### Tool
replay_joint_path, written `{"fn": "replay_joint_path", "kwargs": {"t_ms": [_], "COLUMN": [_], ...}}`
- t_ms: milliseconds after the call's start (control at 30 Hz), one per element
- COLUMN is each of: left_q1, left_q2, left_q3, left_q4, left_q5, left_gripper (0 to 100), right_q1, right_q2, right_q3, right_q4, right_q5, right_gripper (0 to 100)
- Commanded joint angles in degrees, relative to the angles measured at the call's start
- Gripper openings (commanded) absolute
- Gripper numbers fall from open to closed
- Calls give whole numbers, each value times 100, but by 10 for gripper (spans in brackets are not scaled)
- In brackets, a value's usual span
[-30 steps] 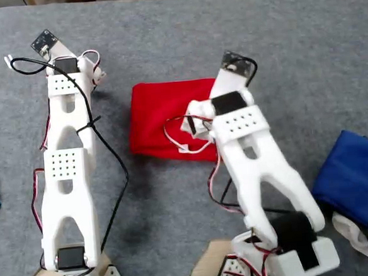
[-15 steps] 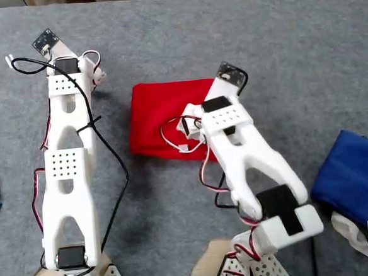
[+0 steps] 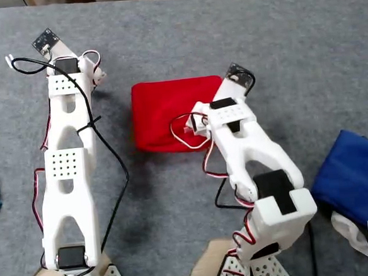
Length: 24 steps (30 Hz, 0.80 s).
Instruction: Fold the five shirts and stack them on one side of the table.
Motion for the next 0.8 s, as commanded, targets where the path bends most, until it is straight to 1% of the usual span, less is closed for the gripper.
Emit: {"fn": "replay_joint_path", "kwargs": {"t_ms": [0,33,333,400,500,767], "left_q1": [9,9,0,0,0,-9], "left_q2": [-84,-84,-84,-84,-84,-84], "left_q3": [-290,-290,-290,-290,-290,-290], "left_q4": [-44,-44,-44,-44,-44,-44], "left_q5": [-53,-53,-53,-53,-53,-53], "left_gripper": [19,19,19,19,19,19], "right_q1": [40,40,40,154,567,1868], "right_q2": [-48,-119,-1147,-1437,-1789,-2484], "right_q3": [-75,-75,-101,-101,-189,-259], "right_q4": [-176,-158,185,193,211,220], "right_q5": [149,229,668,730,774,1925], "right_gripper": [15,3,4,4,4,4]}}
